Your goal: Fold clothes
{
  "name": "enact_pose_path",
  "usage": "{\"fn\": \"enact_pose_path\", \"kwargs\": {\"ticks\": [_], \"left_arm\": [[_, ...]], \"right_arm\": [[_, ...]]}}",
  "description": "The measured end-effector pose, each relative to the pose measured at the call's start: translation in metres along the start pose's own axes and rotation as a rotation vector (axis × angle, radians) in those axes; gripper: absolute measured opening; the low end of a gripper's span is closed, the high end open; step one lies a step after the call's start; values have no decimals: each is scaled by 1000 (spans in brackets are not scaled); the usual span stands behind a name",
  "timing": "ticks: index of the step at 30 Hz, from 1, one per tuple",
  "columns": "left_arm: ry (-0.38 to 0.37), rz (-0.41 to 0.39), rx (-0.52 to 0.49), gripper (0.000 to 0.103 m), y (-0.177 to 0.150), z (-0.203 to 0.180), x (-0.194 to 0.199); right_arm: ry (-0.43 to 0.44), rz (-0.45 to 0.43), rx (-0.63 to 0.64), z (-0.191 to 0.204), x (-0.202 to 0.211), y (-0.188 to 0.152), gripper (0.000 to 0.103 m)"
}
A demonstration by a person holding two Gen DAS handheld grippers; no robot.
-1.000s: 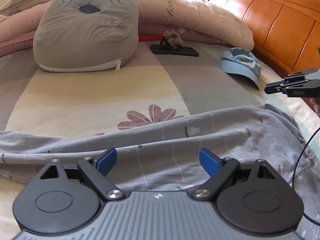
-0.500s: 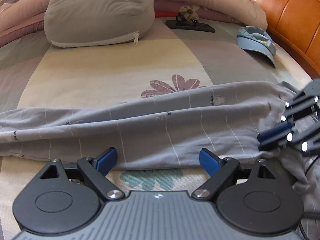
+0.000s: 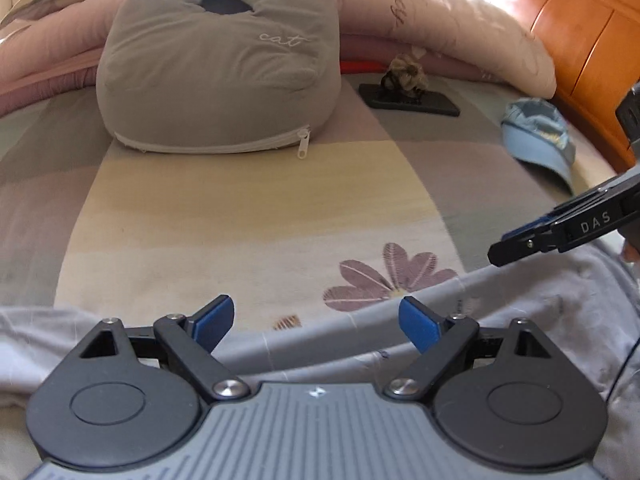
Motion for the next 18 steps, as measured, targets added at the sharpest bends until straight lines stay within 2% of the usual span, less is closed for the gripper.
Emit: {"fn": "enact_pose_path", "kwargs": {"ticks": [3, 8, 11, 13, 16, 18], "left_arm": [[19, 33, -29, 89, -4, -1, -8], [19, 35, -61, 89, -9, -1, -7], [35, 39, -77, 89, -9, 0, -10], [46, 41, -87, 89, -9, 1, -12], [62, 45, -104, 89, -9, 2, -15], [73, 48, -114, 89, -9, 3, -17]], "right_arm": [[-64, -3, 9, -1, -1, -3, 45], [-191, -42, 82, 6, 2, -6, 46], [-245, -51, 66, 5, 5, -1, 49], [-291, -55, 118, 10, 8, 0, 49], [-422, -94, 289, 25, 4, -1, 55], [-416, -77, 251, 22, -2, -5, 55]]}}
Point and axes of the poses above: each gripper's, at about its wrist camera, not at the fingertips, and x roughly against the way its jaws point, z to its left, y to its top, the point moved 2 cm from there along -x, roughly the way its jaws point, and after that the axes turned 15 degrees about -z, right-handed, at the moved point
